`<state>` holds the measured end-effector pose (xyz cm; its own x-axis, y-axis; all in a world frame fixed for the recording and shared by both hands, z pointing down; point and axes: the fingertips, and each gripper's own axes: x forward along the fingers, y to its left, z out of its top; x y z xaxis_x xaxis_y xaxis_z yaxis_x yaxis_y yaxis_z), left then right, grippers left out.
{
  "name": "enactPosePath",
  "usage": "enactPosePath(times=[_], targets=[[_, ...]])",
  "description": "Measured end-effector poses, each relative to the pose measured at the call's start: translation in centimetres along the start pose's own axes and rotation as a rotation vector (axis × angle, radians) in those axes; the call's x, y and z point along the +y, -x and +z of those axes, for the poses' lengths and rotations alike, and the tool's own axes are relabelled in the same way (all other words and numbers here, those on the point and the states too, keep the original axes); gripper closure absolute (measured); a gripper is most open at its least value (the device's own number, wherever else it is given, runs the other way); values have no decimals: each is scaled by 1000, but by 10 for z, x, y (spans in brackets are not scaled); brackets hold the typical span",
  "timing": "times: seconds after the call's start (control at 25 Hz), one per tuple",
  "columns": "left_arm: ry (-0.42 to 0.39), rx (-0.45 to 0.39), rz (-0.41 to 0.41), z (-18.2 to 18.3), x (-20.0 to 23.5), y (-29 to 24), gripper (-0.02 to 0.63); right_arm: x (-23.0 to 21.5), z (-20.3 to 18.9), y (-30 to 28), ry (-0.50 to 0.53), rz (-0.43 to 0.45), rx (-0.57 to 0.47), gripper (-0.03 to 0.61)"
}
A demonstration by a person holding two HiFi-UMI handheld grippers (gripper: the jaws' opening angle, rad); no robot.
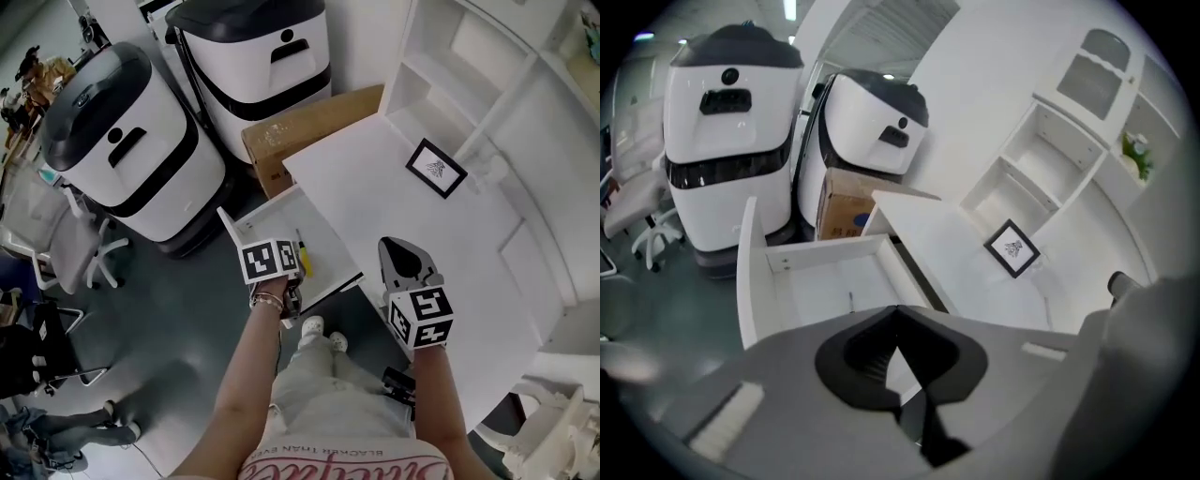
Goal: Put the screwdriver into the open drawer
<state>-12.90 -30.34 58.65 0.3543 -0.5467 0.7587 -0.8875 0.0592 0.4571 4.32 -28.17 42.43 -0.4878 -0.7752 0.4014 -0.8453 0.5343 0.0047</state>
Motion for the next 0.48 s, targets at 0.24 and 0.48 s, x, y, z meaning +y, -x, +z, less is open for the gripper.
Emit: enactPosePath(times=[0.24, 0.48], targets=[[-162, -157, 22, 23, -21, 48, 604, 8, 16, 23, 32, -4, -50, 572], [-298, -332, 9, 46, -46, 91, 604, 8, 27, 40, 46, -26, -92, 572]])
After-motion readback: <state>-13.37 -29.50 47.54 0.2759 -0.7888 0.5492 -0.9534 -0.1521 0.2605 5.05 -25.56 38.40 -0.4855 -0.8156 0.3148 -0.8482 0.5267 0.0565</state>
